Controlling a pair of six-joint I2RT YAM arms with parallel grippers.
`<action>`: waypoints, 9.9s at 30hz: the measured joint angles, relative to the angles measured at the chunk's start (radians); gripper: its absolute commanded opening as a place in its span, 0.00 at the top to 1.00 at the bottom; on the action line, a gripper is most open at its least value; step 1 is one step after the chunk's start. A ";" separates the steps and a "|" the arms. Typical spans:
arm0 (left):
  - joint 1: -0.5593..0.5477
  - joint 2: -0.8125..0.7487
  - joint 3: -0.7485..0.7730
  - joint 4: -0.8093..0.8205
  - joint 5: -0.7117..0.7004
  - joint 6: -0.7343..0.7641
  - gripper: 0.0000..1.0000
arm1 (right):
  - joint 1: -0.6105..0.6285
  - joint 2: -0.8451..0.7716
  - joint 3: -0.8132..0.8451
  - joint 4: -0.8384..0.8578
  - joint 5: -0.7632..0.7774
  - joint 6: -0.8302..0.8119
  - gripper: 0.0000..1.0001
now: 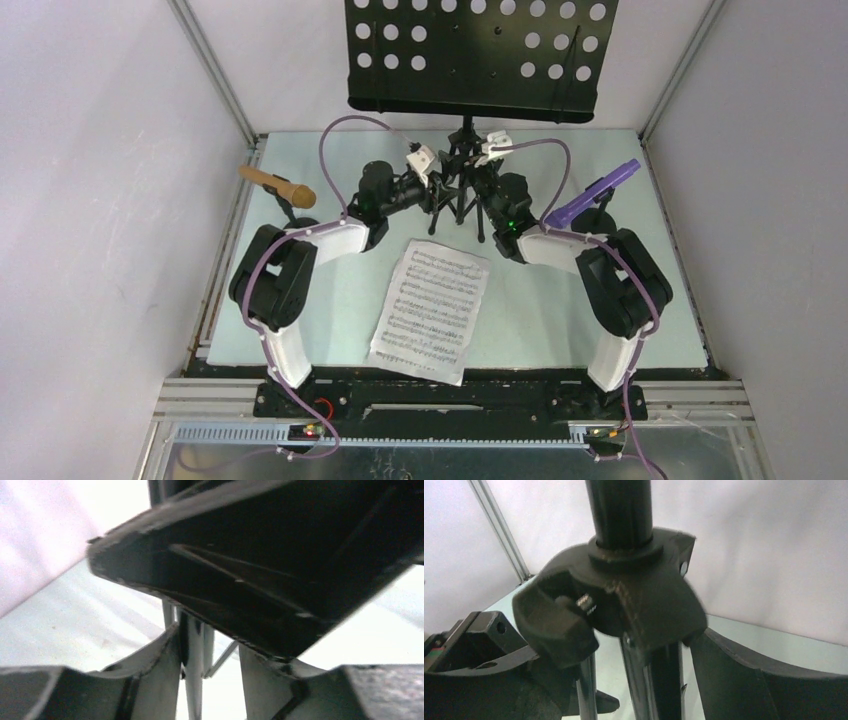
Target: Pack up the instrument practice props
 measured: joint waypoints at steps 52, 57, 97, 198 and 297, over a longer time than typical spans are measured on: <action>-0.012 -0.958 -0.513 0.080 -0.219 -0.163 0.35 | 0.025 -0.077 0.021 -0.237 0.010 -0.209 1.00; -0.026 -1.112 -0.476 -0.182 -0.206 -0.013 0.34 | 0.024 -0.079 0.021 -0.241 0.019 -0.201 1.00; -0.302 -0.415 0.432 -0.791 -0.449 1.236 1.00 | 0.021 -0.093 0.021 -0.277 0.007 -0.187 1.00; 0.264 -0.261 -0.123 -0.457 -0.476 -0.203 0.36 | 0.090 0.398 0.486 -1.028 0.016 -0.653 0.57; 0.306 -1.185 -0.333 -1.094 -0.488 -0.376 0.02 | -0.441 -0.331 0.282 -1.745 0.501 0.611 1.00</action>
